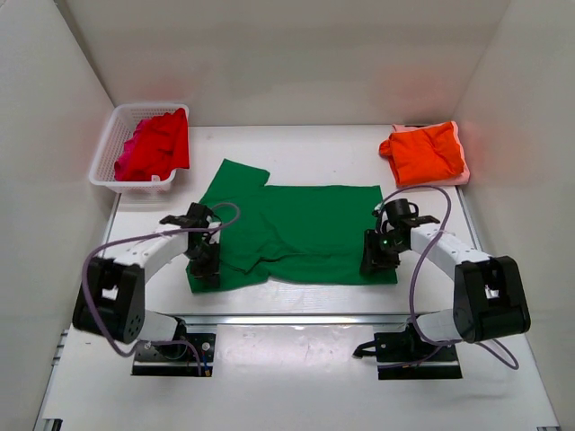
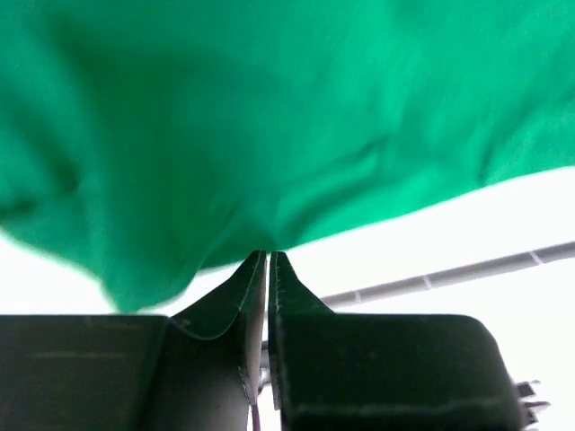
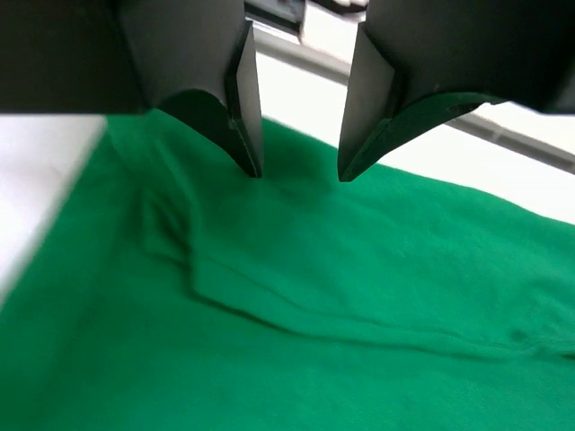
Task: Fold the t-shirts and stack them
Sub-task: Fold the flattened tshirt in 1/3 of the way, then grap the side of the flattened tshirt furthest away from the robot with both arms
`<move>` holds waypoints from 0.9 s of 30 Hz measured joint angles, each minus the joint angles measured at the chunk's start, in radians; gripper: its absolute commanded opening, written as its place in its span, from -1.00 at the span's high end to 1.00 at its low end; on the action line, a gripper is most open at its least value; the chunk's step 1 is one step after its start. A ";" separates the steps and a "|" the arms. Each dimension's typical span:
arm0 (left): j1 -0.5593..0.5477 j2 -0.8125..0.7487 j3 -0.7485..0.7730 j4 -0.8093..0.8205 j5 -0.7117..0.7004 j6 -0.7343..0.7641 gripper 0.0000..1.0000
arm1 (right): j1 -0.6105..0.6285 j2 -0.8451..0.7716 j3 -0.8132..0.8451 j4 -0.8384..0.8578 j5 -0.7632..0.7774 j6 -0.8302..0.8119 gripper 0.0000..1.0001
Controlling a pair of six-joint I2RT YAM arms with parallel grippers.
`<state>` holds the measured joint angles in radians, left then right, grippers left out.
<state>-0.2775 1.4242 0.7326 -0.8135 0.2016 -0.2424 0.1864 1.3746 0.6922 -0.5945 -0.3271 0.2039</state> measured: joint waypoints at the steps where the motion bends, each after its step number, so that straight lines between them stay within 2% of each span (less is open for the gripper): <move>1: 0.017 -0.030 -0.002 -0.039 0.002 0.007 0.67 | -0.008 0.000 0.013 -0.028 0.009 -0.012 0.28; 6: 0.111 -0.146 0.090 -0.185 0.006 0.049 0.68 | -0.068 0.000 0.113 -0.157 0.047 -0.092 0.26; 11: 0.123 -0.178 0.253 -0.216 0.026 0.039 0.68 | -0.113 -0.003 0.249 -0.240 0.068 -0.151 0.21; 14: 0.129 -0.149 0.379 -0.179 0.034 0.011 0.47 | -0.117 -0.001 0.362 -0.225 0.097 -0.152 0.18; 15: 0.132 -0.123 0.426 -0.151 0.035 0.001 0.37 | -0.117 0.006 0.401 -0.208 0.109 -0.148 0.17; 17: 0.142 -0.041 0.526 -0.093 0.034 -0.025 0.34 | -0.116 0.026 0.453 -0.154 0.129 -0.130 0.18; 18: 0.147 0.004 0.564 -0.052 0.032 -0.036 0.26 | -0.116 0.045 0.470 -0.114 0.142 -0.116 0.16; 22: 0.180 0.220 0.701 0.098 0.007 -0.069 0.09 | -0.116 0.141 0.483 0.018 0.198 -0.043 -0.10; 27: 0.207 0.478 0.836 0.227 -0.059 -0.083 0.04 | -0.117 0.296 0.500 0.101 0.255 0.036 -0.32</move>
<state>-0.0708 1.9018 1.5688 -0.5869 0.1425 -0.3252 0.0696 1.6707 1.1923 -0.4931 -0.0719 0.2401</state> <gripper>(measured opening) 0.472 0.632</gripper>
